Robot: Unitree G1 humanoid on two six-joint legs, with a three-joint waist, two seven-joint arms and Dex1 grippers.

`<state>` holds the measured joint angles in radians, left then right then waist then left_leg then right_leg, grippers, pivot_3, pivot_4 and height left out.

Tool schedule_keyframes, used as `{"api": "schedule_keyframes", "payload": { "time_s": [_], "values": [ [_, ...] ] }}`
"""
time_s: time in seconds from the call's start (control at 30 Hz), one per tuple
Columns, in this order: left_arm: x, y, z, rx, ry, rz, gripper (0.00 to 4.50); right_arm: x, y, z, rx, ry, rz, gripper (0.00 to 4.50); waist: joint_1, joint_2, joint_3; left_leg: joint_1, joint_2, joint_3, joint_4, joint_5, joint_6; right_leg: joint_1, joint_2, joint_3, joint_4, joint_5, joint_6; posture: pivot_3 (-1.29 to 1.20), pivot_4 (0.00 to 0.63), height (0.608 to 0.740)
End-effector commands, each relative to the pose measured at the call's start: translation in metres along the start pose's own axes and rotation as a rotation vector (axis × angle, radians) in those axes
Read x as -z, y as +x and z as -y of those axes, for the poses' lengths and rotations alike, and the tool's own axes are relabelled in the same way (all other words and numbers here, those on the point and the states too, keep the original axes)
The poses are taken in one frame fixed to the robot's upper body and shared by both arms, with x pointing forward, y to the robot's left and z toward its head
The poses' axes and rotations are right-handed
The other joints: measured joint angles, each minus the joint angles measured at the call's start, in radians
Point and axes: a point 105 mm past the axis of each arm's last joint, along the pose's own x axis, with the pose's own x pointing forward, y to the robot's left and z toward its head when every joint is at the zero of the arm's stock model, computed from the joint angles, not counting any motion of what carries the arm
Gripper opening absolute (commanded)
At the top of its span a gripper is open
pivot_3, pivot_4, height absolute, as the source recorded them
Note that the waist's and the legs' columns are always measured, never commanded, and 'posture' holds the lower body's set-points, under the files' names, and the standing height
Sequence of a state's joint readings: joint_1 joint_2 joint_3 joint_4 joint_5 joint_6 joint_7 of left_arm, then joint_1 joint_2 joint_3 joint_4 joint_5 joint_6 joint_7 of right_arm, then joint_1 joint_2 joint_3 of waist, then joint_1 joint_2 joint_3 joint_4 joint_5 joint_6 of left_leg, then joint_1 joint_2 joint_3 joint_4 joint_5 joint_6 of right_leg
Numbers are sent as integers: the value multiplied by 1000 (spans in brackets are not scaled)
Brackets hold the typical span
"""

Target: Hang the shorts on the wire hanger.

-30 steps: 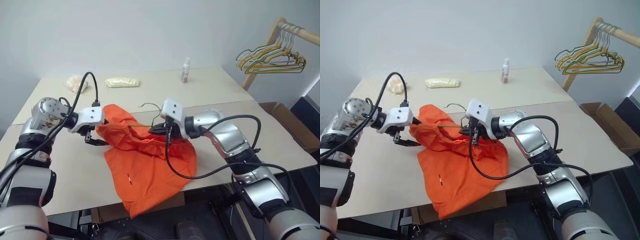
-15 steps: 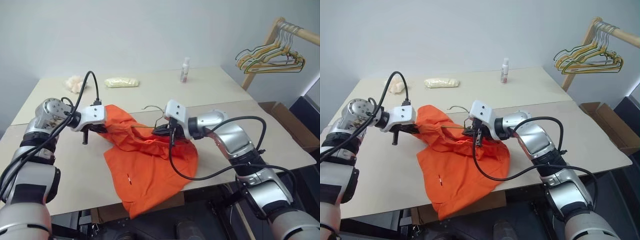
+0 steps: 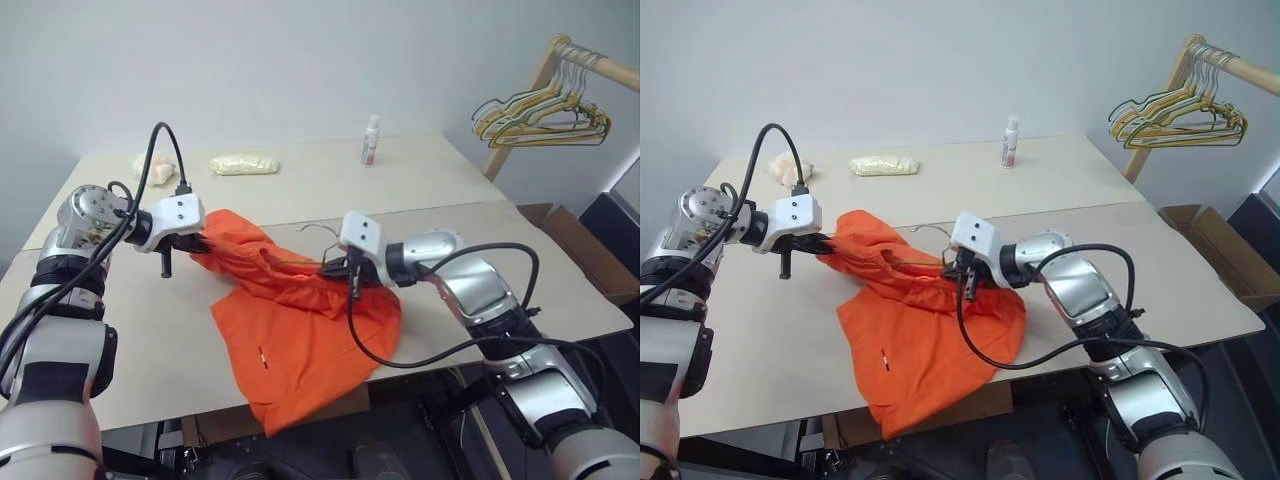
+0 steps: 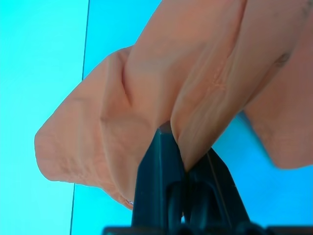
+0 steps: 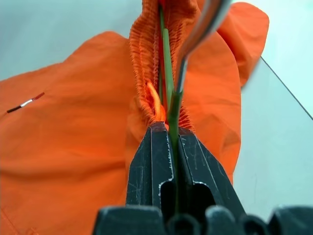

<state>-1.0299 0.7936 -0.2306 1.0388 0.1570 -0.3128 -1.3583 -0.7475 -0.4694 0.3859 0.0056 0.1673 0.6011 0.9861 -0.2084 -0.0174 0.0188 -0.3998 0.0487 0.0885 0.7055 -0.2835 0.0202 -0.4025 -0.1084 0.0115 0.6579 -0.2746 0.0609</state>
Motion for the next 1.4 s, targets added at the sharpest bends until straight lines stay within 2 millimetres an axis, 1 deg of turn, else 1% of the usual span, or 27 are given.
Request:
{"api": "schedule_keyframes", "payload": {
  "time_s": [0.03, 0.2, 0.27, 0.43, 0.47, 0.5, 0.53, 0.63, 0.67, 0.7, 0.8, 0.87, 0.93, 0.97, 1.07, 1.23, 1.33, 1.37, 1.4],
  "values": [
    [-5, -15, -12, -61, 10, 15, 16, -10, -8, 5, 28, -45, 15, 0, 0, 0, 0, 0, 0, 0, 0, 0, 0, 0, 0, 0, 0, 0, 0, -158, 0, 740],
    [-4, -13, -10, -58, 9, 17, 16, -9, -15, 8, 37, -31, 10, 0, 0, 0, 0, 0, 0, 0, 0, 0, 0, 0, 0, 0, 0, 0, 0, -162, 0, 740],
    [-5, -9, -8, -46, 17, 21, 16, -15, -17, 8, 33, -14, 30, 0, 0, 0, 0, 0, 0, 0, 0, 0, 0, 0, 0, 0, 0, 0, 0, -164, 0, 740],
    [-10, 3, 1, 2, 54, 48, 16, -37, -17, 12, 36, 35, 92, 0, -1, 0, 0, 0, 0, 0, 0, 0, 0, 0, 0, 0, 0, 0, 0, -166, 0, 740],
    [-12, 5, 2, 10, 66, 55, 468, -42, -18, 12, 33, 40, 98, 0, -1, 0, 0, 0, 0, 0, 0, 0, 0, 0, 0, 0, 0, 0, 0, -169, 0, 740],
    [-14, 6, 3, 10, 74, 59, 669, -45, -18, 12, 30, 44, 101, 0, -1, 0, 0, 0, 0, 0, 0, 0, 0, 0, 0, 0, 0, 0, 0, -169, 0, 740],
    [-15, 6, 3, 8, 78, 60, 987, -47, -19, 12, 28, 46, 103, 0, -1, 0, 0, 0, 0, 0, 0, 0, -1, 0, 0, 0, 0, 0, 0, -169, 0, 740],
    [-23, -1, -5, -26, 90, 91, 2028, -53, -24, 10, 2, 44, 82, 0, -1, 0, 0, 0, 0, 0, 0, 0, 0, 0, 0, 0, 0, 0, 0, -174, 0, 740],
    [-28, -6, -8, -31, 99, 110, 2363, -55, -26, 11, -5, 47, 74, 0, -1, 0, 0, 0, 0, 0, 0, 0, 0, 0, 0, 0, 0, 0, 0, -174, 0, 740],
    [-33, -11, -9, -26, 106, 130, 2600, -56, -27, 11, -12, 51, 67, 0, -1, 0, 0, 0, 0, 0, 0, 0, 0, 0, 0, 0, 0, 0, 0, -176, 0, 740],
    [-49, -29, -9, -2, 156, 208, 3604, -60, -32, 12, -35, 61, 38, 0, -3, 0, 0, -1, 0, 0, 0, 0, 0, -1, 0, 0, 0, 0, 0, -177, 0, 740],
    [-59, -40, -5, 43, 171, 253, 4248, -61, -34, 15, -39, 70, 13, 0, -5, 0, 0, -1, 0, 0, 0, 0, 0, -1, 0, 0, 0, 0, 0, -179, 0, 740],
    [-70, -45, 2, 82, 196, 307, 4248, -63, -35, 18, -34, 64, -14, 0, -9, 0, 0, -1, 0, 0, 0, 0, 0, -1, 0, 0, 0, 0, 0, -180, 0, 740],
    [-77, -44, 3, 88, 202, 337, 4248, -64, -36, 20, -34, 62, -24, 0, -10, 0, 0, 0, 0, 0, 0, 0, 0, -1, 0, 1, 0, 0, 0, -180, 0, 740],
    [-94, -33, 3, 106, 218, 393, 4248, -71, -36, 21, -50, 43, -33, 0, -5, 0, 0, 1, 0, 0, 0, 0, 0, 0, 0, 1, 1, 0, 0, -178, 0, 740],
    [-96, 5, 3, 160, 214, 299, 4248, -84, -35, 20, -80, -10, -43, 0, -4, 0, 0, 0, 0, 0, 0, 0, 0, 0, 0, 1, 0, 0, 0, -187, 0, 740],
    [-95, 22, 2, 174, 229, 240, 4248, -90, -35, 18, -93, -38, -44, 0, -14, 0, 0, -1, 0, 0, 0, 1, -1, -1, 0, 0, 0, 0, 0, -196, 0, 740],
    [-95, 26, 2, 180, 229, 230, 4248, -91, -35, 18, -96, -43, -44, 0, -17, 0, 0, -1, 0, 0, 0, 3, -5, -1, 0, 0, 0, 0, 0, -197, 0, 740],
    [-94, 28, 3, 197, 229, 223, 4248, -92, -35, 17, -98, -47, -44, 0, -21, 0, 0, -1, 0, 0, 0, 3, -5, -1, 0, 0, 0, 0, 0, -199, 0, 740]
  ]
}}
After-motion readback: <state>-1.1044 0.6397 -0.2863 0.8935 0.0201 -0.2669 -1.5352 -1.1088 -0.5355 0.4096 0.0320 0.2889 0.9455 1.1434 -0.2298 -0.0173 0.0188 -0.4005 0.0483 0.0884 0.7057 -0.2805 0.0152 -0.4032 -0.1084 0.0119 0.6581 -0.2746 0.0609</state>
